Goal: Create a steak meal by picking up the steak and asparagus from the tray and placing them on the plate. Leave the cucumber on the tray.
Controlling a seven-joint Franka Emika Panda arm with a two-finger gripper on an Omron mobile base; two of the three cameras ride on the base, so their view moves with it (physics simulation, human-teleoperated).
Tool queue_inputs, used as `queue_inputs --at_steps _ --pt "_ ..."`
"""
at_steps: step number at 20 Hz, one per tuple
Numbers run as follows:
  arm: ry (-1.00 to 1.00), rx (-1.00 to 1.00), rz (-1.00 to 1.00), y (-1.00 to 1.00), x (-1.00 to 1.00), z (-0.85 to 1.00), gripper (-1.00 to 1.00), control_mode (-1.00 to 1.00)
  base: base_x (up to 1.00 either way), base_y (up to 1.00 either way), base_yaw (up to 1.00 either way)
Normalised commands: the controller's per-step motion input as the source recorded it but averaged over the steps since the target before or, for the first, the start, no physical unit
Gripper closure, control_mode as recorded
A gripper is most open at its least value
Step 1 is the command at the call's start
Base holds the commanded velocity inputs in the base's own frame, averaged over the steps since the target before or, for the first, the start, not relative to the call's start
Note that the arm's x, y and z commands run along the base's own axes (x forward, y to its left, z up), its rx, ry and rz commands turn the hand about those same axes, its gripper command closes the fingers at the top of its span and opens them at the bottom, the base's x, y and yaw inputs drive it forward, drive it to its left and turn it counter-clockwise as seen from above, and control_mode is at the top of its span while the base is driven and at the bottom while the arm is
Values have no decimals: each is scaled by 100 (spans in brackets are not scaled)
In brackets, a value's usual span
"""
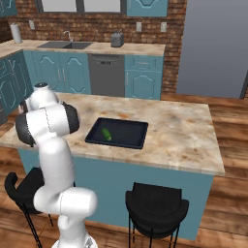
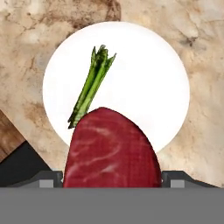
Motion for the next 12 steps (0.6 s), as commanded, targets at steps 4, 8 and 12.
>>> queue_inputs --at_steps 4,8,12 --pt "4 0 0 36 26 -35 100 -100 0 0 0" --pt "1 0 0 19 25 -40 100 -100 0 0 0" --pt "0 0 0 1 33 -32 100 -100 0 0 0"
